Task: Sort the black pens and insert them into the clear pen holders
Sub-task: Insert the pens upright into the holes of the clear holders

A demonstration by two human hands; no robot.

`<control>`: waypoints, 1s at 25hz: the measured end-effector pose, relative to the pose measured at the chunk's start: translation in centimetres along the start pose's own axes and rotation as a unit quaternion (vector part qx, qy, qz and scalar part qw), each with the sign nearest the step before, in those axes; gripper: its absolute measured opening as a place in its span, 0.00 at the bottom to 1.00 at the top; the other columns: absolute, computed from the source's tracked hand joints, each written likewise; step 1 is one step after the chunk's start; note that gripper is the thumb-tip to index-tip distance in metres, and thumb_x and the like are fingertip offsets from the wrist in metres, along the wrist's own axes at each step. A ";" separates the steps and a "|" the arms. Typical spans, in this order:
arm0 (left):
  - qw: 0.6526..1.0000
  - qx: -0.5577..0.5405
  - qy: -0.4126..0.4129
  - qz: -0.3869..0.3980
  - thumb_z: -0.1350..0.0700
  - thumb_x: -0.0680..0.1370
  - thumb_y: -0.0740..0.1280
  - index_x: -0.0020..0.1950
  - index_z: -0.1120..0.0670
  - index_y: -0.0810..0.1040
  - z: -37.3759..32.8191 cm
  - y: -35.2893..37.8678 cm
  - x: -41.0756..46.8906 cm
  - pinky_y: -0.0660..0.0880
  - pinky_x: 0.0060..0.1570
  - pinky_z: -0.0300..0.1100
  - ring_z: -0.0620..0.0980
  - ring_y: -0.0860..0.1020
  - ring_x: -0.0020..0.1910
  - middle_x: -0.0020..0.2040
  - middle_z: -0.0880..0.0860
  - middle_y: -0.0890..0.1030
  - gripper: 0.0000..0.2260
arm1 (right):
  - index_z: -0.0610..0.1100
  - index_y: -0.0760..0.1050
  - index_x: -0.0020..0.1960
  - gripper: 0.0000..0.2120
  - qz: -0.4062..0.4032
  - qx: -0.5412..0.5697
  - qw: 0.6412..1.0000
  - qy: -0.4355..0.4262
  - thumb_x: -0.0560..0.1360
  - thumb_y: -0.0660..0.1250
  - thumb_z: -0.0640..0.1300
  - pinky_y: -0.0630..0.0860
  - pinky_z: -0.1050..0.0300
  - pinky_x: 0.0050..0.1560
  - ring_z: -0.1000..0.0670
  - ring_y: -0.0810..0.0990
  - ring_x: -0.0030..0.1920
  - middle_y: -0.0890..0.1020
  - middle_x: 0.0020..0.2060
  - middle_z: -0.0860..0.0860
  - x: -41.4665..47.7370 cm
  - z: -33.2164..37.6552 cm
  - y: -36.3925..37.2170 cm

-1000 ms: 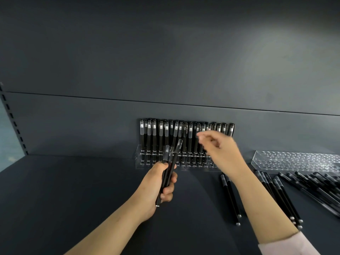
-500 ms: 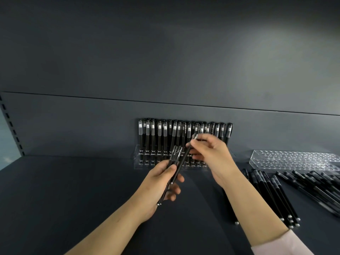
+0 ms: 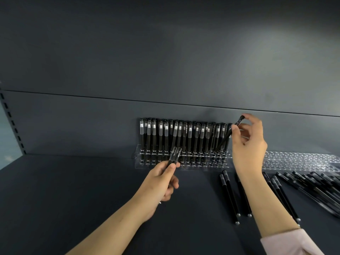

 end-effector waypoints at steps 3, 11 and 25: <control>1.000 0.002 -0.005 0.002 0.52 0.84 0.58 0.57 0.51 0.77 0.0 0.0 0.1 0.57 0.21 0.35 0.43 0.62 0.22 0.29 0.50 0.75 0.09 | 0.52 0.71 0.64 0.15 0.022 -0.009 1.000 -0.005 0.79 0.65 0.42 0.71 0.76 0.44 0.64 0.78 0.43 0.81 0.47 0.52 -0.1 0.1 0.1; 1.000 -0.009 -0.016 -0.002 0.54 0.84 0.57 0.58 0.55 0.76 -0.1 0.2 0.1 0.56 0.20 0.34 0.43 0.62 0.21 0.28 0.51 0.74 0.10 | 0.49 0.72 0.60 0.13 0.052 -0.082 0.994 -0.058 0.76 0.69 0.43 0.70 0.78 0.41 0.60 0.79 0.40 0.81 0.43 0.52 -0.3 0.6 0.3; 1.000 -0.021 -0.007 0.007 0.54 0.83 0.59 0.57 0.47 0.77 -0.2 0.1 -0.2 0.58 0.23 0.37 0.44 0.65 0.25 0.33 0.51 0.76 0.08 | 0.51 0.67 0.71 0.20 0.172 -0.308 0.933 -0.064 0.80 0.62 0.48 0.74 0.45 0.51 0.39 0.71 0.60 0.72 0.62 0.44 -0.6 -1.1 1.6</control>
Point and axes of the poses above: each hand's wrist, its own x-axis towards the middle knuckle, its own y-axis out of the palm, z = x × y, the point moved 2 cm from there along x, towards the middle knuckle
